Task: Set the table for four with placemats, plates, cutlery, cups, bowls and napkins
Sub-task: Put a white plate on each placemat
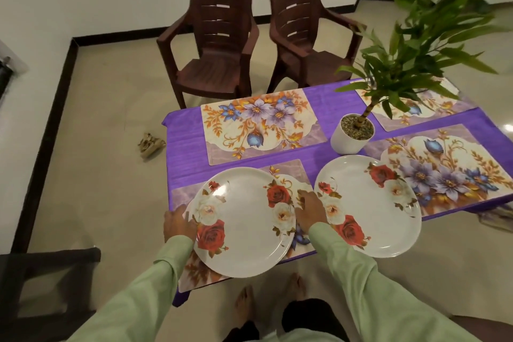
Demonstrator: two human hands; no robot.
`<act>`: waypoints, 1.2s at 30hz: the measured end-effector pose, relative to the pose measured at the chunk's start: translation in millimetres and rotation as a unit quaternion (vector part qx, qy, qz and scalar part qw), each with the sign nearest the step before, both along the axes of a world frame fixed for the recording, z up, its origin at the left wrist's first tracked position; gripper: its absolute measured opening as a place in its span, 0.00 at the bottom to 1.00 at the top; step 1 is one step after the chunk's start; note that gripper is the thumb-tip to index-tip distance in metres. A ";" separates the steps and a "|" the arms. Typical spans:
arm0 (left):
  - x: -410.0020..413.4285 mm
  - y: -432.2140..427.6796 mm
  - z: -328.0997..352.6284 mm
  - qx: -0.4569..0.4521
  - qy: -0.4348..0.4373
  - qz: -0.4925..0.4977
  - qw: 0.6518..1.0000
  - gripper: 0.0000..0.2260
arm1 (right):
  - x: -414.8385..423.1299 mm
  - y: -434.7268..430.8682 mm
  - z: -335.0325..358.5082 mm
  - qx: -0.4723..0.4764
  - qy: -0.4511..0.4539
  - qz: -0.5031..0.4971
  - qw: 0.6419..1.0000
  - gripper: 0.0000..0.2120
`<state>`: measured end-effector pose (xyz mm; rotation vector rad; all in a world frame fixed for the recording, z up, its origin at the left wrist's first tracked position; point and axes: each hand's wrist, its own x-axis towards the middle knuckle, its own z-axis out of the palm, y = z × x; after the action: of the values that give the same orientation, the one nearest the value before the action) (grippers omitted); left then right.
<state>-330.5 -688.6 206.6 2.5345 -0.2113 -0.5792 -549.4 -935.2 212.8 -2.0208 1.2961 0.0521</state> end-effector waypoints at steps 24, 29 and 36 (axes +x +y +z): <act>-245.8 -301.4 43.1 -0.121 -0.048 -0.116 0.985 0.15 | -236.9 -252.9 -2.3 -0.039 0.066 -0.013 0.997 0.17; -253.2 -306.2 44.8 -0.094 -0.030 -0.108 0.989 0.14 | -234.2 -256.6 9.9 -0.055 0.017 -0.050 0.997 0.14; -250.4 -300.2 29.3 -0.078 0.018 -0.072 0.994 0.21 | -239.9 -267.1 51.0 -0.056 -0.132 -0.111 0.983 0.21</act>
<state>-580.9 -988.8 235.9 2.3685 -0.4140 -0.6365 -789.4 -1202.3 263.8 -1.8867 1.3671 -0.3875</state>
